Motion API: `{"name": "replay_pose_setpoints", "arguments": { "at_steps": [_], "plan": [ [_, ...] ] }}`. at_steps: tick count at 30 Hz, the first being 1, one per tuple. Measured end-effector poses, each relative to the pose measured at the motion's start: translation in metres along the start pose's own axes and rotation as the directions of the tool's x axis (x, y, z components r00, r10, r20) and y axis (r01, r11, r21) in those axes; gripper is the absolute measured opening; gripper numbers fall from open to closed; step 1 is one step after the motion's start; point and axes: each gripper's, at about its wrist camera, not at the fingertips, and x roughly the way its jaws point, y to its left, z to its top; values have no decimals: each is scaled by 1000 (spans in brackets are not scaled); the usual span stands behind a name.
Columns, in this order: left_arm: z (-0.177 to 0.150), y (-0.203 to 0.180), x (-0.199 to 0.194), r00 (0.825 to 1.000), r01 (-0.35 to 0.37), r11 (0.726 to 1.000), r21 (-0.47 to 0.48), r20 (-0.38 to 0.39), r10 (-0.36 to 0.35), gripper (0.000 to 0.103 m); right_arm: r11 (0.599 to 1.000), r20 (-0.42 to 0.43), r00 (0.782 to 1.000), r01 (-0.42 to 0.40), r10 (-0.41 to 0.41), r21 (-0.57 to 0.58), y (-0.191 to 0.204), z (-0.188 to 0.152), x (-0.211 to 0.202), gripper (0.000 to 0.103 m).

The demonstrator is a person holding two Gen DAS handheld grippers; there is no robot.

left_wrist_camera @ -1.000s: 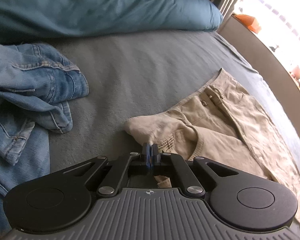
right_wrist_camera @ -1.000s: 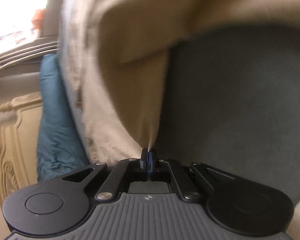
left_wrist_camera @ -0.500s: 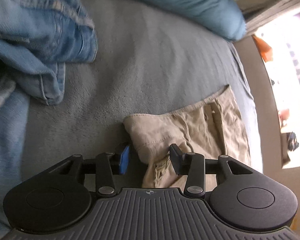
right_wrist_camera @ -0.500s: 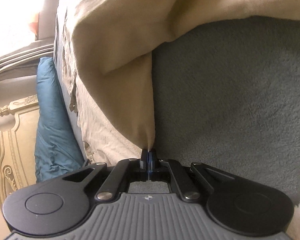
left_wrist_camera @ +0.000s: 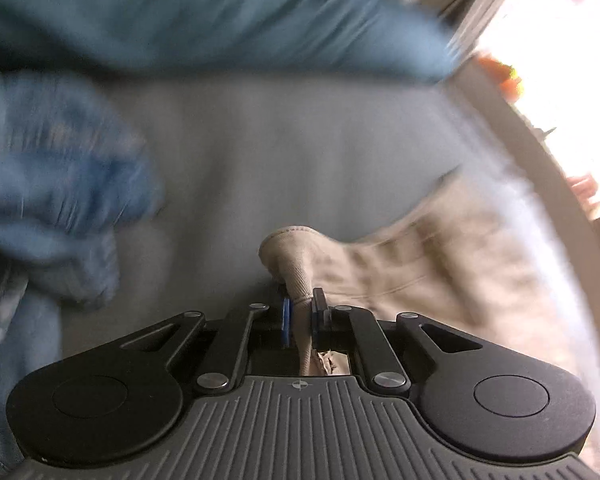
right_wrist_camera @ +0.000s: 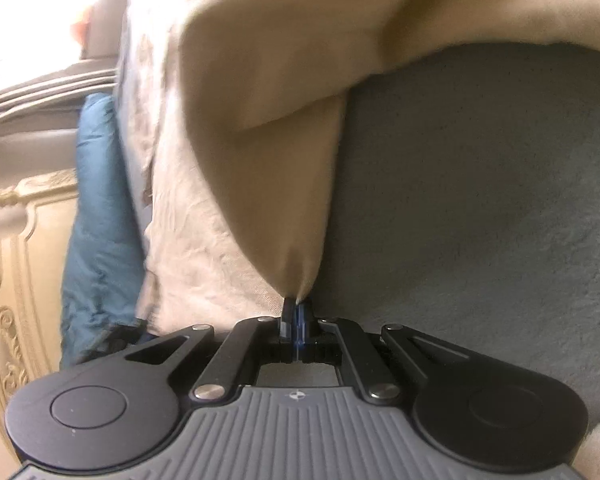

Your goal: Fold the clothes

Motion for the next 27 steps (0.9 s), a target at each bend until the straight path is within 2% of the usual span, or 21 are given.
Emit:
{"name": "replay_pose_setpoints", "arguments": {
  "at_steps": [2,5,7,9,12,14,16,19,21,22,24,27],
  "plan": [
    [-4,8,8,1000,13,1000,-1,-6,-13,12,999,-3,1000,-10,11,39,-8,3,2,0],
    [-7,5,-3,1000,9,1000,27,11,-9,20,1000,-6,1000,-8,8,22,-9,4,1,0],
    [-8,6,-12,1000,-5,1000,12,19,4,23,1000,-15,1000,-6,6,24,-10,5,0,1],
    [-9,7,-22,999,-21,1000,7,50,20,24,1000,-25,1000,-7,8,28,-9,6,-1,2],
    [-11,0,-44,987,-42,998,43,156,35,24,1000,-17,1000,10,-10,-19,-6,4,-6,2],
    [-10,-13,-53,979,-3,994,107,204,-19,24,1000,-14,1000,3,-3,-15,-7,4,-6,2],
    [-4,-26,-47,980,67,987,146,177,-93,23,1000,-10,1000,-10,10,5,-11,4,-6,2],
    [5,-46,-25,976,178,974,139,103,-193,14,999,-1,1000,-32,32,22,-14,3,-3,2],
    [8,-63,4,978,209,964,164,-12,-210,12,999,1,999,-40,40,27,-15,3,-1,2],
    [9,-71,18,975,223,959,176,-68,-214,11,999,0,999,-44,44,31,-15,3,-1,2],
    [6,-83,42,983,172,957,232,-106,-151,10,998,-3,999,-49,49,33,-15,4,1,2],
    [5,-92,68,990,107,948,299,-115,-76,6,998,-10,999,-53,53,27,-15,6,5,2]
  ]
}}
